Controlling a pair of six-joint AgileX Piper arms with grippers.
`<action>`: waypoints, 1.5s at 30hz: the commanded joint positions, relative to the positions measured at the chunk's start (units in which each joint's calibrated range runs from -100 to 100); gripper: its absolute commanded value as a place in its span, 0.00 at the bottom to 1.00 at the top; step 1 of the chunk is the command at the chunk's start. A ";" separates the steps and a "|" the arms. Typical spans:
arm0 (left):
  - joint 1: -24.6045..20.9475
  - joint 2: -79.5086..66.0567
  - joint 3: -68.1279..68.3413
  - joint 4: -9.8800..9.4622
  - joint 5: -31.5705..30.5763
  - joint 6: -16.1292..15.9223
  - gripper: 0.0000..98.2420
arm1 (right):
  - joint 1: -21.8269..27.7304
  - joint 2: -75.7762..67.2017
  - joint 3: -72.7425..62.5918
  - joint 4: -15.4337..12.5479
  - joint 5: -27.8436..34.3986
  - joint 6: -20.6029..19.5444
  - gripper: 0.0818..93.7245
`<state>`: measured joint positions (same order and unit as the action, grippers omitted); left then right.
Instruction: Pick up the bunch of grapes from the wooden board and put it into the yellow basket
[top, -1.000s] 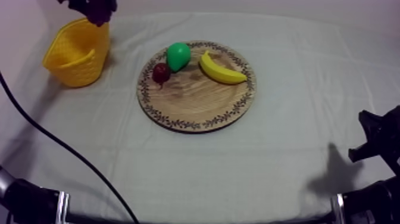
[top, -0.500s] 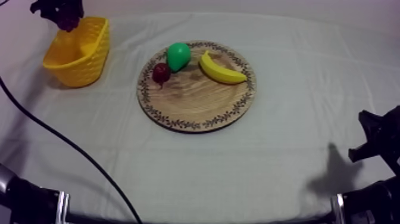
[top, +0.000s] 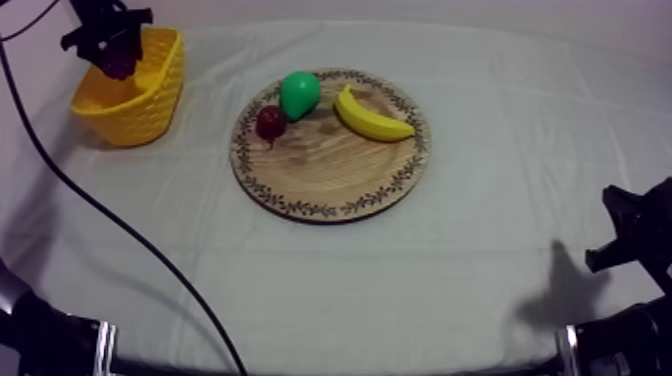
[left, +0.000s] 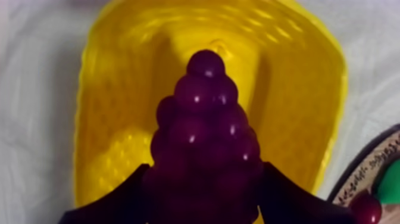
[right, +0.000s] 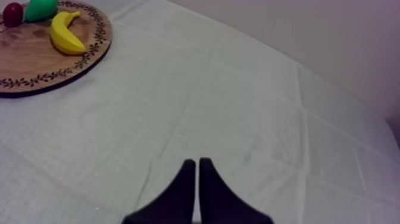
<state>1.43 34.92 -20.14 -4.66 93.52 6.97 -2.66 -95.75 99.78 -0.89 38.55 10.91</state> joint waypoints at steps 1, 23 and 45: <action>-0.09 2.10 -0.49 0.18 -0.14 0.04 0.57 | -0.02 0.00 0.00 -0.01 0.00 0.00 0.00; -0.93 -12.57 12.93 3.82 -7.47 1.55 0.89 | -0.02 0.00 0.00 -0.01 0.00 0.00 0.00; 1.88 -61.93 67.06 6.04 -37.79 -2.37 0.58 | -0.02 0.00 0.00 -0.01 0.00 0.00 0.00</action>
<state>3.24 -19.68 37.42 1.44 59.89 5.11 -2.66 -95.75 99.78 -0.89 38.55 10.91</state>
